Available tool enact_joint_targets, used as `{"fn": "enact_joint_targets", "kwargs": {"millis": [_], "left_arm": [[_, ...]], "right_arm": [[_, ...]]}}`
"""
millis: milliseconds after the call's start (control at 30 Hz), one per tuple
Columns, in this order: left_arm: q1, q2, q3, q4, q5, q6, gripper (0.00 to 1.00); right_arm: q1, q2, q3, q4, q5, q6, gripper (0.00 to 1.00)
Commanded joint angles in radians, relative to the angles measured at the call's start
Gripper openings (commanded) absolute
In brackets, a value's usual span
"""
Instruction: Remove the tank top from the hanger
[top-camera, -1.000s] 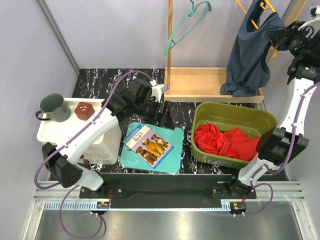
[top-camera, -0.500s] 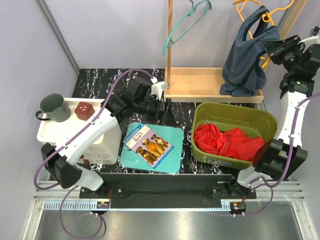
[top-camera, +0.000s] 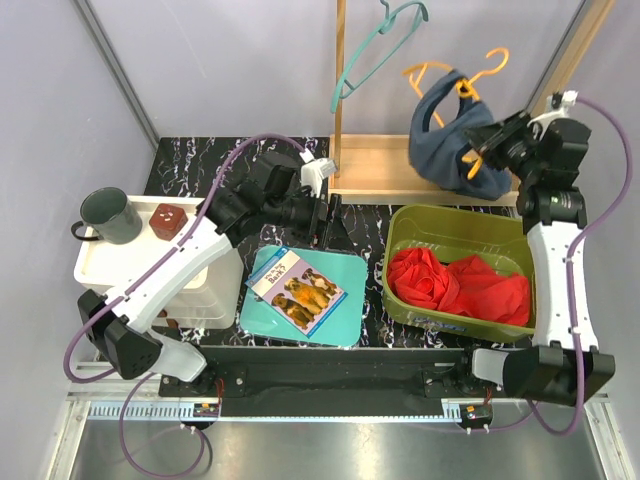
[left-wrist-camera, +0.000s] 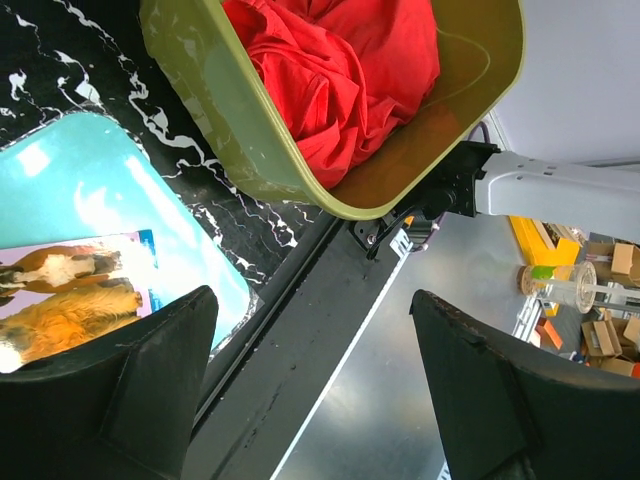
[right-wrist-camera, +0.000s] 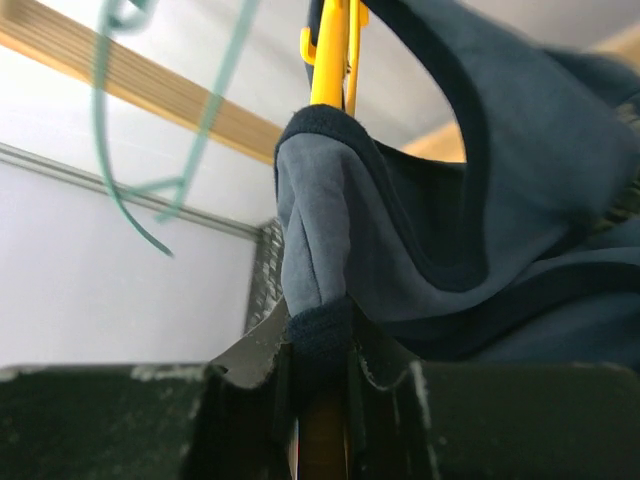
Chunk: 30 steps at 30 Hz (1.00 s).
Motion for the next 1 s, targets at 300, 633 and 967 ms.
{"fn": "enact_joint_targets", "kwargs": {"millis": [300,633,967], "left_arm": [[0.011,-0.129,0.014,0.037,-0.201,0.029,0.83],[0.013,-0.272,-0.028,0.219,-0.363,-0.023,0.73],[0.045,-0.172,0.038,0.31,-0.412,-0.244,0.74]], "right_arm": [[0.197,-0.167,-0.221,-0.242,-0.189,-0.211,0.0],[0.483,-0.088,-0.2,-0.236,-0.319,-0.243,0.0],[0.558,-0.143,-0.278,-0.09,-0.358,-0.24,0.0]]}}
